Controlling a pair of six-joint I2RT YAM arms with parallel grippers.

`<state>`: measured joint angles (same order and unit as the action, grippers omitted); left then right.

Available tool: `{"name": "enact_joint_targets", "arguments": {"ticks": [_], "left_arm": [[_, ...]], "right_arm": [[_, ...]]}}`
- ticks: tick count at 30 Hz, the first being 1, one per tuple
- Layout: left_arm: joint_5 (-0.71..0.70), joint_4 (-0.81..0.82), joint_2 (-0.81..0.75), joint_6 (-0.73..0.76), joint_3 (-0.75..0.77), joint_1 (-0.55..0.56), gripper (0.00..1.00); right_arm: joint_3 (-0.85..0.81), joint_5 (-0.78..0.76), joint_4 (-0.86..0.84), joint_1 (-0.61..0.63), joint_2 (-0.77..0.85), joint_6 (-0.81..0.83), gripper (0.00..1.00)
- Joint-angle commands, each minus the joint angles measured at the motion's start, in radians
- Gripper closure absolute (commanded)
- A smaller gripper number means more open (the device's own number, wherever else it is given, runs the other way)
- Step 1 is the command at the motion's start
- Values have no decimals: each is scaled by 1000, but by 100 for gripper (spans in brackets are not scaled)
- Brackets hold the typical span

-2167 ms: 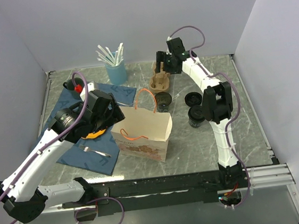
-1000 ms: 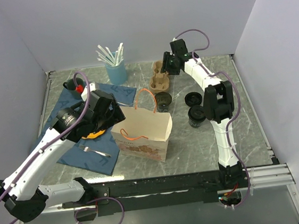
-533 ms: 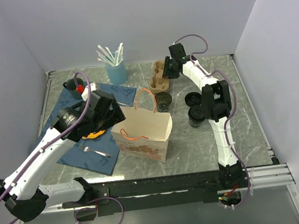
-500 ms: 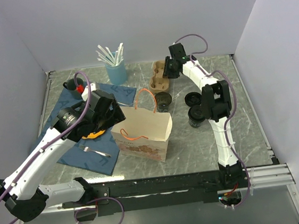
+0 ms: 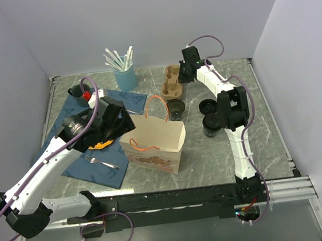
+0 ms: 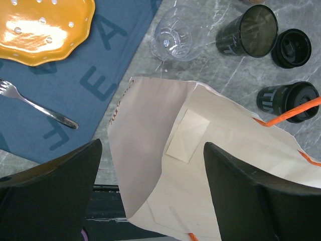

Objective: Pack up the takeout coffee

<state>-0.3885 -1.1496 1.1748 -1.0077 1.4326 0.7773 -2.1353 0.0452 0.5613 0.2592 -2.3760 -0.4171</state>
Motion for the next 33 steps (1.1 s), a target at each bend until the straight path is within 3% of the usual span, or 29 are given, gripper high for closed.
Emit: {"name": "enact_joint_targets", "arguments": {"ticks": [1,13,33], "left_arm": [[7,-6,2,9,23,-3,12],[8,4,25,17,32,-3,11],[4,7,23,8,28,-3,11]], "right_arm": [[2,-41,-64,-11,27,46,86],[67,8,-169,-18,93,72,100],[127,59,-282,-34,164,63,100]]}}
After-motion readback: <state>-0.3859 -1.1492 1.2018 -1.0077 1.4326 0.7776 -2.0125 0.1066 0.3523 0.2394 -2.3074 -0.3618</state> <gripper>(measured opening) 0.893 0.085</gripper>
